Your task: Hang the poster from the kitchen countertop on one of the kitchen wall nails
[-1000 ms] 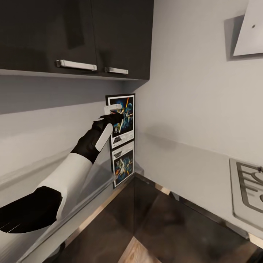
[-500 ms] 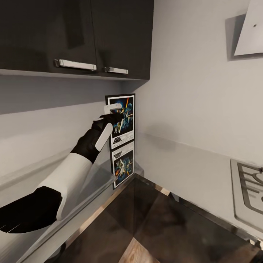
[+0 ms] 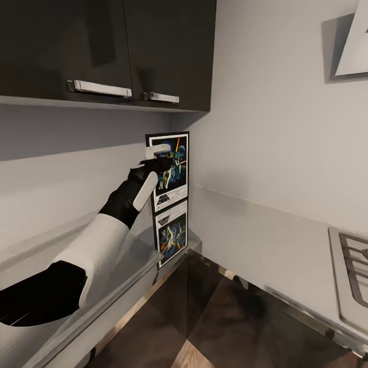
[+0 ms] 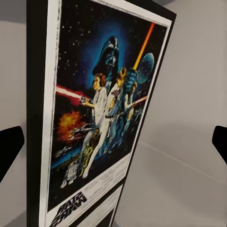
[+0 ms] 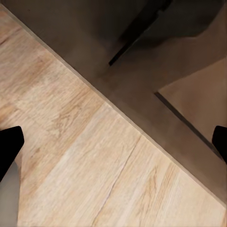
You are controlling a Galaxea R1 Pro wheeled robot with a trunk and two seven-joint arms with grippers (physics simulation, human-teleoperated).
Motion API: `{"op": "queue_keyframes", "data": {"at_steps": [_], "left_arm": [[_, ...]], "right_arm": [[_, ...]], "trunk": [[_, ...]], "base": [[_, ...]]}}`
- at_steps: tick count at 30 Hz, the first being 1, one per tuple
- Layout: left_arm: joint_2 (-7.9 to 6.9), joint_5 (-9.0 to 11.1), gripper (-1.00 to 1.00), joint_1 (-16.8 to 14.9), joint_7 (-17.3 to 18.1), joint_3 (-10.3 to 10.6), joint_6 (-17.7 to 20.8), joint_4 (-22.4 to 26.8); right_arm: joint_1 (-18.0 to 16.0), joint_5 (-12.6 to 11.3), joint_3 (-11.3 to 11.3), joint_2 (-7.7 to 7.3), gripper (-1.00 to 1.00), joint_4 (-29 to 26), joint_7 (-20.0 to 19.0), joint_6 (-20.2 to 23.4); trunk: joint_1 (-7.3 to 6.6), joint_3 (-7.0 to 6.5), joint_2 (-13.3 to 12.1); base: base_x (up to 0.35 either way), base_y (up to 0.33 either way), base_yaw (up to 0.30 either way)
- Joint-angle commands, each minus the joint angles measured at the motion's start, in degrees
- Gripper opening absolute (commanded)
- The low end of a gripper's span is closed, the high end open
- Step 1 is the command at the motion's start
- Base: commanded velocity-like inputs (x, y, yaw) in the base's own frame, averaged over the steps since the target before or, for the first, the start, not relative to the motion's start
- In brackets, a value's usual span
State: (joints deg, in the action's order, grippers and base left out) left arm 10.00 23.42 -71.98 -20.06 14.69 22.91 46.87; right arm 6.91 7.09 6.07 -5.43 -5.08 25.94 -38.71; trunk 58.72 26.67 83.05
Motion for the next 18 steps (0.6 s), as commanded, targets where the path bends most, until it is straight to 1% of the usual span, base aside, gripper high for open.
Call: {"op": "queue_keyframes", "data": {"at_steps": [1,18], "left_arm": [[0.00,0.58,1.00,-0.06,-0.50,0.14,0.12,0.06],[0.00,0.58,1.00,-0.06,-0.50,0.04,0.12,0.14]], "right_arm": [[0.03,0.31,0.43,-0.02,1.00,-0.11,0.60,0.21],[0.03,0.29,0.43,-0.02,1.00,-0.11,0.60,0.15]], "trunk": [[0.01,0.05,0.03],[0.01,0.05,0.03]], "base": [[0.050,0.000,0.000],[0.008,0.000,0.000]]}}
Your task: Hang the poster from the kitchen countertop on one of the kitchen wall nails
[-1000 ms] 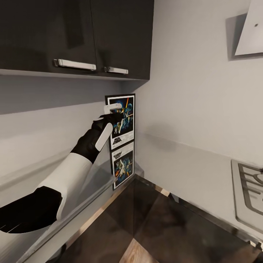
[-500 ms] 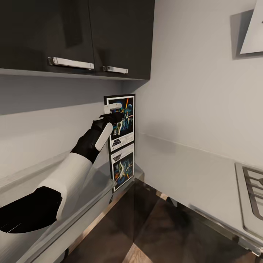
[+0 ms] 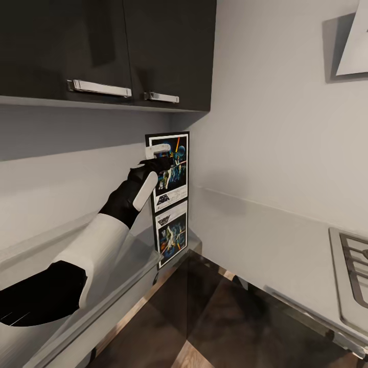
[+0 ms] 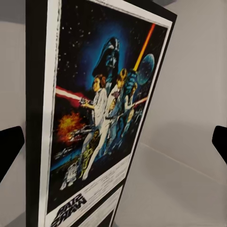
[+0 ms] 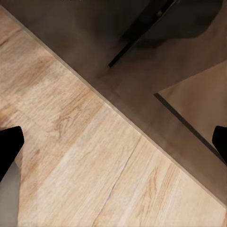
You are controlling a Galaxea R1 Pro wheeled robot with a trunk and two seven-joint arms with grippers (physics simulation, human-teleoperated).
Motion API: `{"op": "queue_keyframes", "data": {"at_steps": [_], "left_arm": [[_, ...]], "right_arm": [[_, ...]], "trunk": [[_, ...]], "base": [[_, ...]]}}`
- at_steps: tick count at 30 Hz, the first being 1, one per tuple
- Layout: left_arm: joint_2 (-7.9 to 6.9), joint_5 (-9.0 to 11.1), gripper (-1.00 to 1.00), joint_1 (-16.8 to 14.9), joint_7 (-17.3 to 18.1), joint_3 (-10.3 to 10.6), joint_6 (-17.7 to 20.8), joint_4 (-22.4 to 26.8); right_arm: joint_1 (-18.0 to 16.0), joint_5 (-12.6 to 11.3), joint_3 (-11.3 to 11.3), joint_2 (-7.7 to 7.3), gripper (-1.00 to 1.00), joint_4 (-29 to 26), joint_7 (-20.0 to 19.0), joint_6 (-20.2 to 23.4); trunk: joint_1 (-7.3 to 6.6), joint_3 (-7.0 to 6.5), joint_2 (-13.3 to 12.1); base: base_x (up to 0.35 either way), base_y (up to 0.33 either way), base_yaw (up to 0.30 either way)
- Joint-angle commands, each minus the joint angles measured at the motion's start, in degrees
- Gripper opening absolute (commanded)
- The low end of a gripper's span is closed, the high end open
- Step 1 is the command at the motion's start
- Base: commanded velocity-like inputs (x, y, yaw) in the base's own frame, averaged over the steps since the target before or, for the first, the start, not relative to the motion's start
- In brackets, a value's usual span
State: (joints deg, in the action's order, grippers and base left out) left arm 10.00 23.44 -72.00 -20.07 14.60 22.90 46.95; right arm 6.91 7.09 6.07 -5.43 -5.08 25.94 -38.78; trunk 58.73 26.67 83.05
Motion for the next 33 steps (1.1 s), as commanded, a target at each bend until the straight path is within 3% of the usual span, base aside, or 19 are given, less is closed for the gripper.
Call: {"op": "queue_keyframes", "data": {"at_steps": [1,14,21,23,24,26,28,33], "left_arm": [[0.00,0.56,1.00,-0.02,-0.49,-0.06,0.15,0.12],[0.00,0.31,1.00,-0.06,-0.49,-0.97,1.38,0.60],[0.00,0.19,1.00,-0.06,-0.45,-3.32,1.98,-0.15],[0.00,0.15,1.00,-0.06,-0.55,-3.38,3.13,-0.58],[0.00,0.12,1.00,-0.07,-0.64,-3.37,7.64,-1.92],[0.00,0.09,1.00,-0.22,-0.65,-3.36,8.62,-2.37],[0.00,0.04,1.00,-4.38,-0.67,-3.37,9.55,-6.70],[0.00,0.03,1.00,-8.65,-0.63,-3.42,9.73,-11.27]], "right_arm": [[0.03,0.29,0.43,-0.02,1.00,-0.11,0.60,0.14],[0.03,0.29,0.35,-0.02,1.00,-0.19,0.68,0.05],[0.03,0.29,0.34,-0.02,1.00,-0.20,0.69,0.03],[0.03,0.29,0.34,-0.02,1.00,-0.20,0.69,0.03],[0.03,0.29,0.34,-0.02,1.00,-0.20,0.69,0.03],[0.03,0.29,0.30,-0.02,1.00,-0.20,0.69,0.02],[0.03,0.29,0.26,-0.02,1.00,-0.21,0.79,0.02],[0.03,0.29,0.23,-0.02,1.00,-0.20,0.82,0.03]], "trunk": [[0.00,0.05,0.03],[0.00,0.32,0.03],[0.00,0.90,0.03],[0.00,1.08,0.03],[0.00,1.18,0.03],[0.00,1.36,0.03],[0.00,1.54,0.03],[0.00,2.00,0.03]], "base": [[0.000,0.000,0.000],[0.000,0.000,0.000],[0.000,0.000,0.000],[0.000,0.000,0.000],[0.000,0.000,0.000],[0.000,0.000,0.000],[0.000,0.000,0.000],[0.000,0.000,0.000]]}}
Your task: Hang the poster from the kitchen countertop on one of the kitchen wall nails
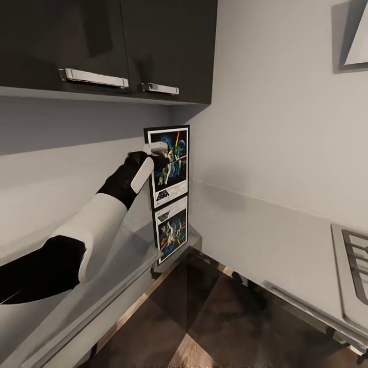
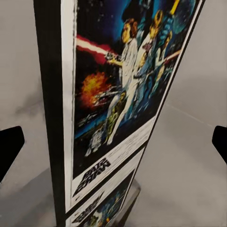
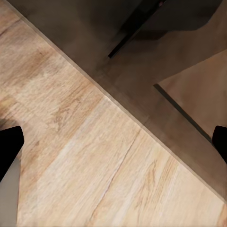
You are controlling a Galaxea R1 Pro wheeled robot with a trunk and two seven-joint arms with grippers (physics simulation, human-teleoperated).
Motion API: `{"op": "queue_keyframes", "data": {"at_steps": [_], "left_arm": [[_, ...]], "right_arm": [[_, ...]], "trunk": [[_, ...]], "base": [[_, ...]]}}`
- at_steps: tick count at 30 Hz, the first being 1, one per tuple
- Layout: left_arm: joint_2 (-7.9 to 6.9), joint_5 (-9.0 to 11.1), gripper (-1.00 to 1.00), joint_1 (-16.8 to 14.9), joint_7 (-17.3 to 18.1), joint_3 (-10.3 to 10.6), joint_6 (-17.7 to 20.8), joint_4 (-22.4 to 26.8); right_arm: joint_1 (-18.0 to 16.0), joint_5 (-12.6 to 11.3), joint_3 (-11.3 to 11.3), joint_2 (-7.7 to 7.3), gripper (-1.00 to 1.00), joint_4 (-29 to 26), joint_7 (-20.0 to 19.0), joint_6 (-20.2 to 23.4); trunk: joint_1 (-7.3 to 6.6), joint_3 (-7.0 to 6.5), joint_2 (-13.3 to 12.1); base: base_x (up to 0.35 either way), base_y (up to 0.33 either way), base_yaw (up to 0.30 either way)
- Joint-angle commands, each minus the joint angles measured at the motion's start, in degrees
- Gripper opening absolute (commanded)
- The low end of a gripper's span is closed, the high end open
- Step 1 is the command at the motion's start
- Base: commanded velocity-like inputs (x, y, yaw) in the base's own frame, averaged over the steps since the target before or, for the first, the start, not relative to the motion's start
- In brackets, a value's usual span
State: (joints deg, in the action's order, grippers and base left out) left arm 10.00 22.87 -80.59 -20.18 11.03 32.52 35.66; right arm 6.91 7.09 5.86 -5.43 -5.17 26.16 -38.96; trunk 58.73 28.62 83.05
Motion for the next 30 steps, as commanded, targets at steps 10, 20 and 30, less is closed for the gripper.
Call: {"op": "queue_keyframes", "data": {"at_steps": [10,20,30], "left_arm": [[0.00,0.68,1.00,-6.27,-0.40,0.14,0.07,-7.28],[0.00,0.74,1.00,-8.02,-0.21,0.20,0.04,-7.61],[0.00,0.77,1.00,-8.17,-0.13,0.19,-0.15,-7.30]], "right_arm": [[0.03,0.29,0.38,-0.02,1.00,-0.16,0.61,0.28],[0.03,0.29,0.38,-0.02,1.00,-0.16,0.56,0.28],[0.03,0.25,0.36,-0.02,1.00,-0.15,0.62,0.28]], "trunk": [[0.00,0.97,0.03],[0.00,1.89,0.03],[0.00,2.81,0.03]], "base": [[0.000,0.000,0.000],[0.000,0.000,0.000],[0.000,0.000,0.000]]}}
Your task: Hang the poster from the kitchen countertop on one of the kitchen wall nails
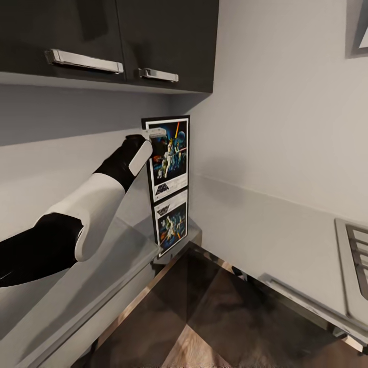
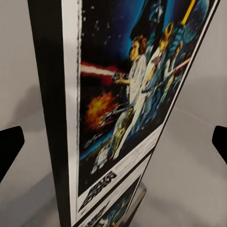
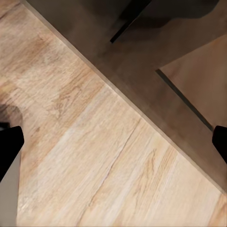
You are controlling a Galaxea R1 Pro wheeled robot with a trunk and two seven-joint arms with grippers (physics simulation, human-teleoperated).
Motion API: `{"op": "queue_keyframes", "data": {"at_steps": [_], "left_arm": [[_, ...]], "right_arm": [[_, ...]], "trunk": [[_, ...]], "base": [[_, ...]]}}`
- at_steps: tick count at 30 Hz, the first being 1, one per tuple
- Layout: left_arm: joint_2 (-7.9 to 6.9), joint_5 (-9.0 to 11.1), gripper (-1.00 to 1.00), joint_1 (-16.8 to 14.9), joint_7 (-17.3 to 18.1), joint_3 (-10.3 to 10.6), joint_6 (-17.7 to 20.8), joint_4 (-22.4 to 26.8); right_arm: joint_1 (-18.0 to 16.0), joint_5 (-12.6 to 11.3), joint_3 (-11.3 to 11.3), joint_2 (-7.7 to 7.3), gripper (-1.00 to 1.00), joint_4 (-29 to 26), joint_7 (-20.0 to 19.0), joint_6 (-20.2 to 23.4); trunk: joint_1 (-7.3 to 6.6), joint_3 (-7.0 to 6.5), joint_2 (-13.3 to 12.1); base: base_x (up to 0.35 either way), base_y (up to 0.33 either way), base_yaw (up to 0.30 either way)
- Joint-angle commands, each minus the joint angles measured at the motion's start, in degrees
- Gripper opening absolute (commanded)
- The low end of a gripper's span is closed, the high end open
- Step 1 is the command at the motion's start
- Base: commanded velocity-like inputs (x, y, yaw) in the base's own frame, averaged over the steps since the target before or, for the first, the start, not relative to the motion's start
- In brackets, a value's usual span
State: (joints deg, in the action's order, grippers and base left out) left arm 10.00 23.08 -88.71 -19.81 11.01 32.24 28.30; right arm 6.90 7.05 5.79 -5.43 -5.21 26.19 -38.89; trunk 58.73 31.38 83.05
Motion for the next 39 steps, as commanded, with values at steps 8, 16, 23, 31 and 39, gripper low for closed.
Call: {"op": "queue_keyframes", "data": {"at_steps": [8,16,23,31,39], "left_arm": [[0.00,0.56,1.00,-0.06,-0.50,0.24,0.22,1.33],[0.00,0.56,1.00,-0.06,-0.49,0.24,0.30,2.05],[0.00,0.48,1.00,-0.06,-0.49,0.24,0.36,3.01],[0.00,0.48,1.00,-0.06,-0.71,0.23,0.31,3.22],[0.00,0.40,1.00,-0.06,-1.06,0.16,0.35,5.53]], "right_arm": [[0.04,0.29,0.44,-0.02,1.00,-0.15,0.62,0.22],[0.04,0.33,0.48,-0.02,1.00,-0.13,0.62,0.22],[0.04,0.41,0.68,-0.05,1.00,-0.15,0.48,0.17],[0.04,0.42,0.73,-0.11,1.00,-0.16,0.45,0.21],[0.04,0.42,0.69,-0.11,1.00,-0.17,0.44,0.13]], "trunk": [[0.00,0.79,0.03],[0.00,1.46,0.03],[0.00,1.59,0.03],[0.00,1.60,0.03],[0.00,1.76,0.03]], "base": [[0.000,0.000,0.000],[0.000,0.000,0.000],[0.000,0.000,0.000],[0.000,0.000,0.000],[0.000,0.000,0.000]]}}
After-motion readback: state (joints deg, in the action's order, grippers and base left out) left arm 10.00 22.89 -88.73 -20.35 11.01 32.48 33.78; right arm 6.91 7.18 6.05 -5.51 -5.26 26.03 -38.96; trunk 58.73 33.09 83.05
